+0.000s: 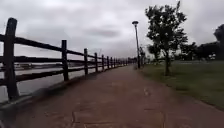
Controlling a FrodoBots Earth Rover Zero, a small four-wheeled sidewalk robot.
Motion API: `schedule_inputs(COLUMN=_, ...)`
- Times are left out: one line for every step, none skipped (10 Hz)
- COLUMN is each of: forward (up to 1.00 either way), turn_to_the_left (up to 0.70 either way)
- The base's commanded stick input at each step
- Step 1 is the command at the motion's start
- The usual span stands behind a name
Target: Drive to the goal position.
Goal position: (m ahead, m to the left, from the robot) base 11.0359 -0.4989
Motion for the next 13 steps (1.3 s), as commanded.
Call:
schedule_inputs(forward=1.0, turn_to_the_left=-0.08)
schedule_inputs(forward=1.0, turn_to_the_left=-0.02)
schedule_inputs(forward=1.0, turn_to_the_left=0.0)
schedule_inputs(forward=1.0, turn_to_the_left=0.0)
schedule_inputs(forward=1.0, turn_to_the_left=0.0)
schedule_inputs(forward=1.0, turn_to_the_left=0.0)
schedule_inputs(forward=1.0, turn_to_the_left=0.0)
schedule_inputs(forward=1.0, turn_to_the_left=0.0)
schedule_inputs(forward=1.0, turn_to_the_left=0.0)
schedule_inputs(forward=1.0, turn_to_the_left=0.0)
schedule_inputs(forward=1.0, turn_to_the_left=0.0)
schedule_inputs(forward=1.0, turn_to_the_left=0.0)
schedule_inputs(forward=1.0, turn_to_the_left=0.0)
